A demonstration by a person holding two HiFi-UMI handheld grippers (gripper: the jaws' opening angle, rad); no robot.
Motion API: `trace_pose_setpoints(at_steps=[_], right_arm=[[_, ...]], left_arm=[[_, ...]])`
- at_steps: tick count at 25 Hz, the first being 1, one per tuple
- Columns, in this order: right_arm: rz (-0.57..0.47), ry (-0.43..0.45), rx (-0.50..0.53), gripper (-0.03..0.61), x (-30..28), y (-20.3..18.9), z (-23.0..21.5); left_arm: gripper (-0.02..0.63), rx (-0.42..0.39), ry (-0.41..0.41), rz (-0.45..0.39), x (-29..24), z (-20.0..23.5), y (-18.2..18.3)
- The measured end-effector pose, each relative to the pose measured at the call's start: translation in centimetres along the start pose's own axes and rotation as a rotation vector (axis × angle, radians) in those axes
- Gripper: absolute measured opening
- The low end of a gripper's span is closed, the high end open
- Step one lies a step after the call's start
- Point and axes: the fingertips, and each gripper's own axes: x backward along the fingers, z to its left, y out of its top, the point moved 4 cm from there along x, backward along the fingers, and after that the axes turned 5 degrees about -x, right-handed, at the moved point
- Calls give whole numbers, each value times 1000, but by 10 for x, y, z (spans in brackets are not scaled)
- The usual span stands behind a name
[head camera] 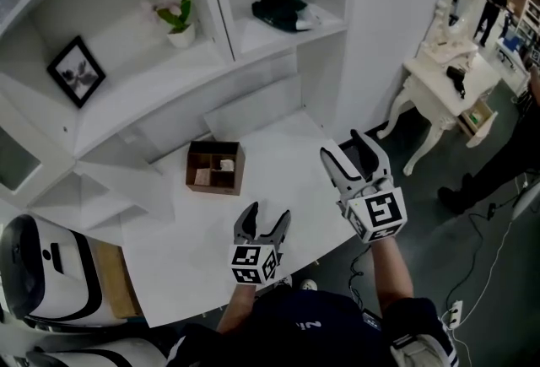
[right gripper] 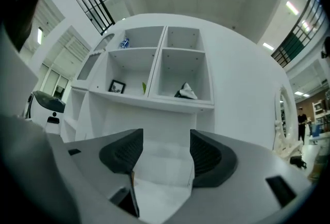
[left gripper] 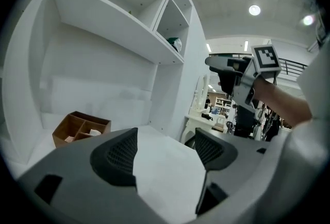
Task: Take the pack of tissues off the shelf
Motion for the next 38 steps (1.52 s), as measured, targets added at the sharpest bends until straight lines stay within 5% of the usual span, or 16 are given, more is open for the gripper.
trace_pose_setpoints(at_steps=[11,17,31,38], right_arm=[[-153,33,110,262,-70,123,-20],[-139,45,148,262,-123,164,-33],[42,26,277,257,-234,173,-54],[109,-2,280,126,-251,160,-64]], left_arm=[[342,-28,3,-7,-13,18,25],[342,-18,26,4,-12,28,24],[331,39,136,23,-2,79,15],[321,64,164,20,-4,97,12]])
